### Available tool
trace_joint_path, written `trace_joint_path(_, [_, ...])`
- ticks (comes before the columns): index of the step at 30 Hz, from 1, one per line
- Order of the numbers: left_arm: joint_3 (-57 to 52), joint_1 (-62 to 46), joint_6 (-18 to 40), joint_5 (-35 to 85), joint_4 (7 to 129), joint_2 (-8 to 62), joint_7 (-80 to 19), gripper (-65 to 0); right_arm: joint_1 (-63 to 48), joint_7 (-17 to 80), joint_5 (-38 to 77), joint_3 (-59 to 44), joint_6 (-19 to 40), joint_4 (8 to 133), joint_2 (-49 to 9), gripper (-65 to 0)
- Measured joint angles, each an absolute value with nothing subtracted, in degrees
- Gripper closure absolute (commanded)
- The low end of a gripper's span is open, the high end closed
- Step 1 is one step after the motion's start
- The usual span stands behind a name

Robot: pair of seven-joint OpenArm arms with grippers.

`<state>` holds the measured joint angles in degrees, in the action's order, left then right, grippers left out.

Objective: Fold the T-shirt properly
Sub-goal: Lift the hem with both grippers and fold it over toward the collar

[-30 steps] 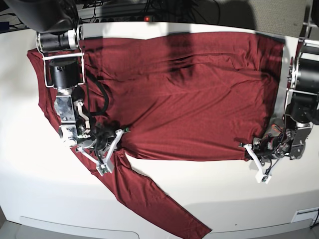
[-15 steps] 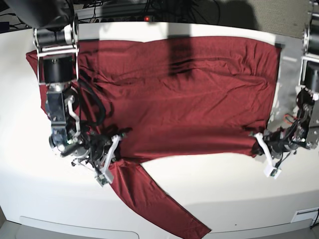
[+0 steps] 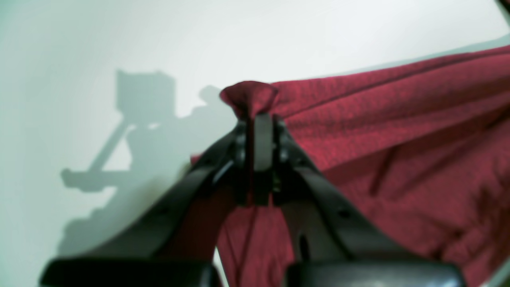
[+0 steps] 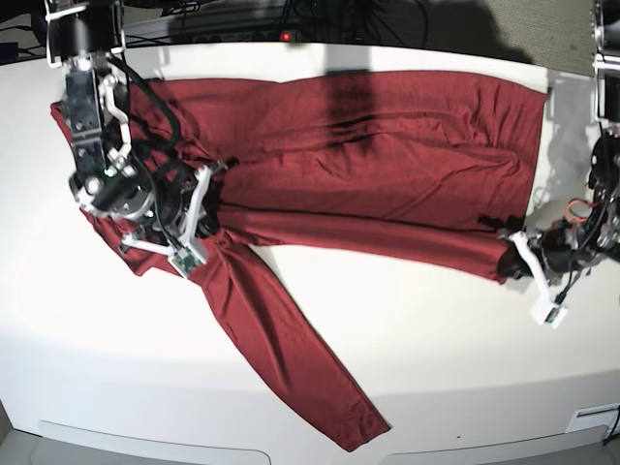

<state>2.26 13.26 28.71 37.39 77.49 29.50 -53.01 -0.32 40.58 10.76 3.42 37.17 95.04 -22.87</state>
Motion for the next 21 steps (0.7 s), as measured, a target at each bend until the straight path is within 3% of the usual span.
trace_joint_path(10, [-6.3, 0.6, 28.8, 40.5, 91.5, 29.5, -61.2, 0.0, -8.4, 43.2, 10.6, 3.4, 36.9, 105.2, -23.8, 0.0])
trace_joint_path(21, [-6.7, -7.8, 28.7, 40.0, 92.2, 29.5, -60.1, 0.0, -13.7, 44.0, 10.7, 3.4, 36.9, 107.4, -23.8, 0.0])
